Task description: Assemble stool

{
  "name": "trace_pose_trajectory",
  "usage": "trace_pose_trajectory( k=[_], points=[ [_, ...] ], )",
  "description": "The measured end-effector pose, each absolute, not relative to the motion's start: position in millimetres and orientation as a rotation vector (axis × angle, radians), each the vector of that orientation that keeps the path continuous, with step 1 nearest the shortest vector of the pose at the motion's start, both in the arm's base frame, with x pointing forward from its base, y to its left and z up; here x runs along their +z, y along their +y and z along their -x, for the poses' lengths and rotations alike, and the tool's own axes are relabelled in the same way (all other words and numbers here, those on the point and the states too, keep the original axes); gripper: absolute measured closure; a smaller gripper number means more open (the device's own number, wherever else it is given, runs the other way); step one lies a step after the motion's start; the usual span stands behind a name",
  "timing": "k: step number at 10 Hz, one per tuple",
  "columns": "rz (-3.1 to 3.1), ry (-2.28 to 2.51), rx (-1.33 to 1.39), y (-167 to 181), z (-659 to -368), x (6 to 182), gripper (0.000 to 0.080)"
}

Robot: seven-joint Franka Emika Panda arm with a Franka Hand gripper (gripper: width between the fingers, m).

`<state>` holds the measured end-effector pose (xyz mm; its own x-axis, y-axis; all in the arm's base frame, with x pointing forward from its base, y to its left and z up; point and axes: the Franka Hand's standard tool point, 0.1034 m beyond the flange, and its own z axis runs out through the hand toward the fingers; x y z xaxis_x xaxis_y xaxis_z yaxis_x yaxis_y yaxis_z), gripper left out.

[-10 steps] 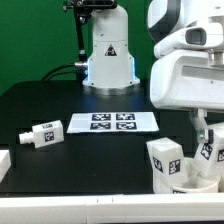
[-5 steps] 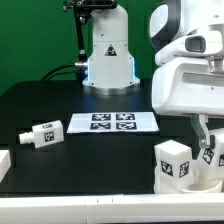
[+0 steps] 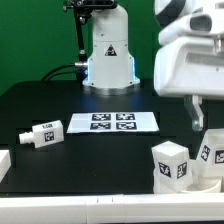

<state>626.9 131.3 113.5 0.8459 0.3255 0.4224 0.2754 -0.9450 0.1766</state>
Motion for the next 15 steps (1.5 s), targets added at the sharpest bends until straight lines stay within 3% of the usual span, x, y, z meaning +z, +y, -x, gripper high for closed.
trace_pose_trajectory(
  k=[3, 9, 15],
  points=[
    [-2.989, 0.352, 0.343, 134.4, -625.5, 115.9, 0.0151],
    [-3.077, 0.259, 0.226, 129.0, -631.2, 114.9, 0.0151],
    [-2.828, 0.968, 0.131, 137.2, -628.6, 113.9, 0.0151]
  ],
)
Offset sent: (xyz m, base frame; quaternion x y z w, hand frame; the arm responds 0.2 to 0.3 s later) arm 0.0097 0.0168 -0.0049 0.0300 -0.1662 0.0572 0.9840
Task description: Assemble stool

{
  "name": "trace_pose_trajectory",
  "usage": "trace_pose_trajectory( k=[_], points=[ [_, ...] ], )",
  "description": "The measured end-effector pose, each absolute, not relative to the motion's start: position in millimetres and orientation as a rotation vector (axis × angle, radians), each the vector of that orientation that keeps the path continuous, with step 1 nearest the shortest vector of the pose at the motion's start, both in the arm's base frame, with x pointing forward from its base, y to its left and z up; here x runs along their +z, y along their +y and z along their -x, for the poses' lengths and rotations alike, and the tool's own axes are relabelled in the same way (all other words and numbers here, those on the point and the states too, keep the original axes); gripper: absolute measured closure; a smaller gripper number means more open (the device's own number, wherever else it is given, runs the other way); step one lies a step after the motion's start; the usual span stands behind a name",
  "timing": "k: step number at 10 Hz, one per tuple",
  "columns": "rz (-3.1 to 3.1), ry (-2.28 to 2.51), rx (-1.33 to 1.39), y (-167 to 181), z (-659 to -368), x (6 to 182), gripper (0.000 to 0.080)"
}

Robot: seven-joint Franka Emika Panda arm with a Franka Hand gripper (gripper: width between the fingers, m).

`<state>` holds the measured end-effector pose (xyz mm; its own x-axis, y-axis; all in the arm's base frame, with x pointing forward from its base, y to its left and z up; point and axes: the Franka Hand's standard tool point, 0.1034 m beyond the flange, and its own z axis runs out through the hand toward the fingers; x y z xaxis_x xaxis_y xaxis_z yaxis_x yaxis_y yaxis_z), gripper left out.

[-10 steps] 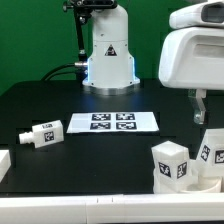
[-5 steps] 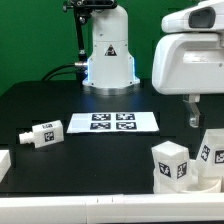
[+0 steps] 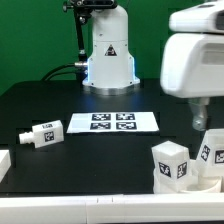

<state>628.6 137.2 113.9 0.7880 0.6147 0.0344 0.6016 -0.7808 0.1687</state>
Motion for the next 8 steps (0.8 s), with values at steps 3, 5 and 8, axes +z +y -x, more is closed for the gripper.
trace_pose_trajectory(
  k=[3, 5, 8],
  points=[
    [-2.610, 1.419, -0.011, 138.5, -624.9, 114.3, 0.0151],
    [-2.556, 1.496, -0.016, 134.4, -626.5, 114.2, 0.0151],
    [-2.364, 1.705, -0.061, 135.8, -626.8, 108.1, 0.0150]
  ],
)
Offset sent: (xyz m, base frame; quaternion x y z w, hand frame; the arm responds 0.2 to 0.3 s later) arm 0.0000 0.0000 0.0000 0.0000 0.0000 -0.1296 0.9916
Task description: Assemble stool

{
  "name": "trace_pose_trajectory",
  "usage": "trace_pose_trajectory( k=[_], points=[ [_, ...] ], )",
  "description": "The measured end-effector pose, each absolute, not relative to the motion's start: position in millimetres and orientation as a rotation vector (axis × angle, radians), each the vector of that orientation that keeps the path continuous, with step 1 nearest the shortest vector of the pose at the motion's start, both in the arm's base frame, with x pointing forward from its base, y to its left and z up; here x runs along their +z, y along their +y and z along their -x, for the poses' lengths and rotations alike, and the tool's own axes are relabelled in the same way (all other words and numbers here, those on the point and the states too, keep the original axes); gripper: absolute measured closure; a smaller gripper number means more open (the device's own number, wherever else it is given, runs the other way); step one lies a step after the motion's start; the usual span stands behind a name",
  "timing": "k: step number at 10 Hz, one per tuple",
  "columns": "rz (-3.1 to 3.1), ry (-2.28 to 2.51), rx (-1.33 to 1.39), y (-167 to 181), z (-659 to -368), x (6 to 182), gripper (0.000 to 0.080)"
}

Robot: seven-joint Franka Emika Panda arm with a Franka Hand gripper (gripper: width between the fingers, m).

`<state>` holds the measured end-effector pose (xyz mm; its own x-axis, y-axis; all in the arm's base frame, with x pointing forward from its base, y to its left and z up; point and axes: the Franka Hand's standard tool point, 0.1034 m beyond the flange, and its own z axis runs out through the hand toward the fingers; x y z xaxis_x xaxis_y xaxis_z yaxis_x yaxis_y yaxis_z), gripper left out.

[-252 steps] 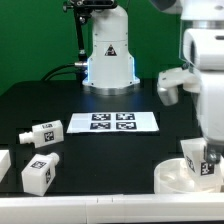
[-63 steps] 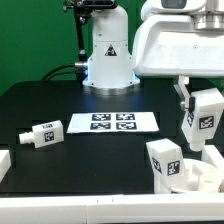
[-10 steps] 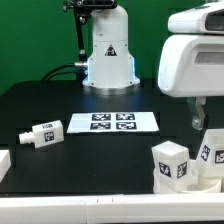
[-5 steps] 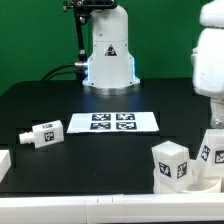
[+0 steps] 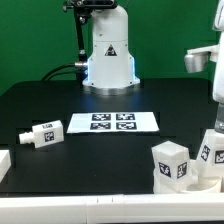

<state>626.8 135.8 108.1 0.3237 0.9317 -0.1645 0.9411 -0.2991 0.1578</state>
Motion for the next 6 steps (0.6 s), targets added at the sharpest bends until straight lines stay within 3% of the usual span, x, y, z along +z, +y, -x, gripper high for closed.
trace_pose_trajectory(
  k=[6],
  points=[
    [-1.916, 2.131, -0.194, 124.0, -624.8, 87.2, 0.0151]
  ],
)
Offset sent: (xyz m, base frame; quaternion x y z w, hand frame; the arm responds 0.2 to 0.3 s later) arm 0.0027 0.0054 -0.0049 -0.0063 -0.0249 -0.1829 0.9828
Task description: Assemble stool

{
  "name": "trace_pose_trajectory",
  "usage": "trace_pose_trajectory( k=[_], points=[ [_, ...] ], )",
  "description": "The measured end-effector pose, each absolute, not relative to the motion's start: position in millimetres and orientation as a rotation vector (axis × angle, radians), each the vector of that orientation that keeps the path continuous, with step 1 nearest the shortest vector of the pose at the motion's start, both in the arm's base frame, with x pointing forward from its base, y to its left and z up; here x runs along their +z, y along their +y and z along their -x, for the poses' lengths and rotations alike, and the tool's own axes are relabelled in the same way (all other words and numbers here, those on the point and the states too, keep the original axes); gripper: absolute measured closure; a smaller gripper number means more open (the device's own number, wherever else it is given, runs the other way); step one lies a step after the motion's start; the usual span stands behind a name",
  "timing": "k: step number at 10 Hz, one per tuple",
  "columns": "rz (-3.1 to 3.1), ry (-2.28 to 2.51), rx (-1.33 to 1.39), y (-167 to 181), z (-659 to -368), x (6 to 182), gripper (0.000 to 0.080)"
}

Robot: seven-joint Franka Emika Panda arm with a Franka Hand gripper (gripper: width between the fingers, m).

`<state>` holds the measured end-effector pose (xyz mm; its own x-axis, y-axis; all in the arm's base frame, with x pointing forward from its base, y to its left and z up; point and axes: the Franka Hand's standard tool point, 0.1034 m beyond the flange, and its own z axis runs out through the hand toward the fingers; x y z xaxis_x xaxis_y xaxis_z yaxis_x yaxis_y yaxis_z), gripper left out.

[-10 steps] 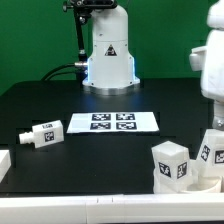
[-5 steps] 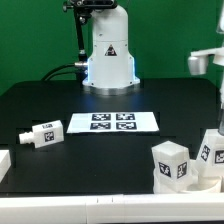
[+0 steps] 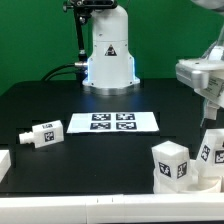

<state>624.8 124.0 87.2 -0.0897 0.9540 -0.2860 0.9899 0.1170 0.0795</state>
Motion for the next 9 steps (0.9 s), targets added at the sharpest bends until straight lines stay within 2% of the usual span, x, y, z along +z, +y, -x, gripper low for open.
trace_pose_trajectory(
  k=[2, 4, 5, 6, 9],
  points=[
    [-1.946, 2.104, -0.193, 118.7, -625.4, 83.7, 0.0151],
    [-1.968, 2.083, -0.192, 116.6, -625.3, 83.0, 0.0400],
    [-2.028, 2.022, -0.181, 116.3, -625.0, 82.8, 0.0400],
    [-2.110, 1.930, -0.165, 115.9, -625.0, 82.8, 0.0466],
    [-2.370, 1.595, -0.127, 111.8, -624.6, 83.0, 0.0466]
  ],
)
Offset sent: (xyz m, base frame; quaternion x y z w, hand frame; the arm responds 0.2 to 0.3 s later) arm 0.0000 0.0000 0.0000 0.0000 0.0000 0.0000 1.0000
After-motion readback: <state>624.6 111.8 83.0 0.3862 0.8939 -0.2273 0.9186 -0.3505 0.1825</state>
